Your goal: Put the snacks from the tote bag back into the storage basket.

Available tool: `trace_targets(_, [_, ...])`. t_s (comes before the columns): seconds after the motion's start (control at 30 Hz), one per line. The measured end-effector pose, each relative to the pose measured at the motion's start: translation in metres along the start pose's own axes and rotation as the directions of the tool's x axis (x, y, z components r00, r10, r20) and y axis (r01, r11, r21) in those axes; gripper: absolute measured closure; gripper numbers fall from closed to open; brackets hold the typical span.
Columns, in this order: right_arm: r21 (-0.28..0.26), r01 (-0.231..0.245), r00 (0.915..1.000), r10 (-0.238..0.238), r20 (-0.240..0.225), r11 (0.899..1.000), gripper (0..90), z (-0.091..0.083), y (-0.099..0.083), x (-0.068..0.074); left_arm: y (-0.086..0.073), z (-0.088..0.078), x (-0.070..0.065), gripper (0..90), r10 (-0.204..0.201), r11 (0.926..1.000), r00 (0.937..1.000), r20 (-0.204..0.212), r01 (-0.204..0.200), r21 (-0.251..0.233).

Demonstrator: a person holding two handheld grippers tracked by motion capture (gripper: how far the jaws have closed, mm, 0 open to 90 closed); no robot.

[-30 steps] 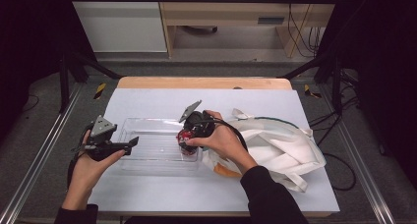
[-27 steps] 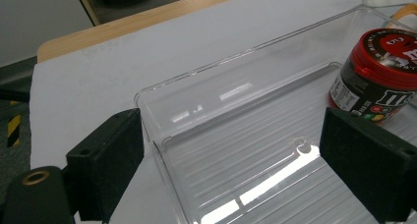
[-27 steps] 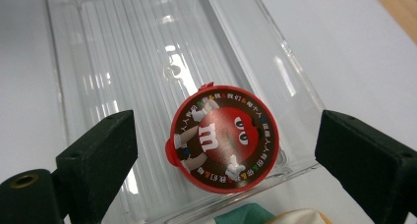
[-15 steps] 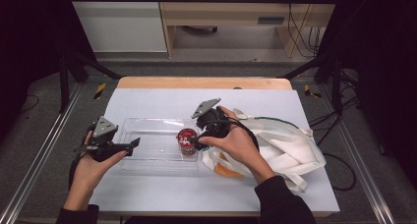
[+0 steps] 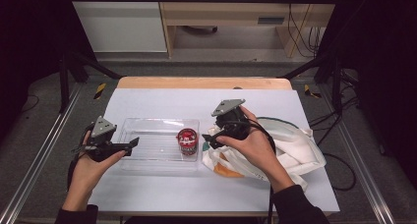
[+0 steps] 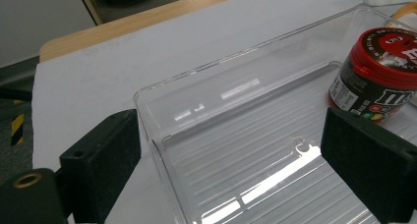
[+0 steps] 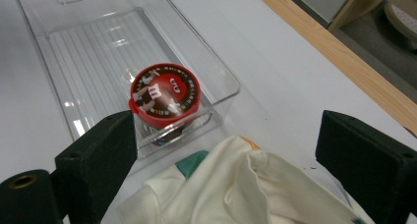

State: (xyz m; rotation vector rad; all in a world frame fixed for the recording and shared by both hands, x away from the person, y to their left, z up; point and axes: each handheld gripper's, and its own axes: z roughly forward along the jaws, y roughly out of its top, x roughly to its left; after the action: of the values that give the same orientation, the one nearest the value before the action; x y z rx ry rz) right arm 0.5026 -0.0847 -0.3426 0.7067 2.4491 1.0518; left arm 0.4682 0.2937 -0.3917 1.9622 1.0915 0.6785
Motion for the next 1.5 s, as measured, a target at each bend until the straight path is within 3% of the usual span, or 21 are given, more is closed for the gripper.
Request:
trace_targets(0.53, [-0.021,-0.073,0.9965,0.074,0.04,0.997,8.5,-0.038,-0.03,-0.015,-0.003,-0.002,0.006,7.6,-0.014,0.9999,0.9998,-0.012,0.014,0.002])
trace_targets(0.7, [-0.045,-0.127,0.9903,0.13,0.05,0.991,8.0,-0.051,-0.045,-0.023,-0.003,-0.002,0.008,7.6,-0.011,0.9999,0.9998,-0.014,0.011,0.007])
trace_targets(0.87, [-0.044,-0.147,0.9849,0.15,0.087,0.988,7.3,-0.063,-0.058,-0.031,-0.003,-0.003,0.009,7.4,-0.015,0.9999,0.9997,-0.017,0.016,0.006])
trace_targets(1.17, [-0.057,-0.209,0.9682,0.215,0.129,0.976,6.6,-0.083,-0.088,-0.043,-0.004,-0.006,0.012,7.1,-0.024,0.9997,0.9994,-0.024,0.024,-0.002])
trace_targets(1.5, [-0.073,-0.277,0.9425,0.285,0.174,0.958,6.6,-0.103,-0.122,-0.055,-0.006,-0.007,0.016,6.9,-0.037,0.9993,0.9987,-0.036,0.037,-0.009])
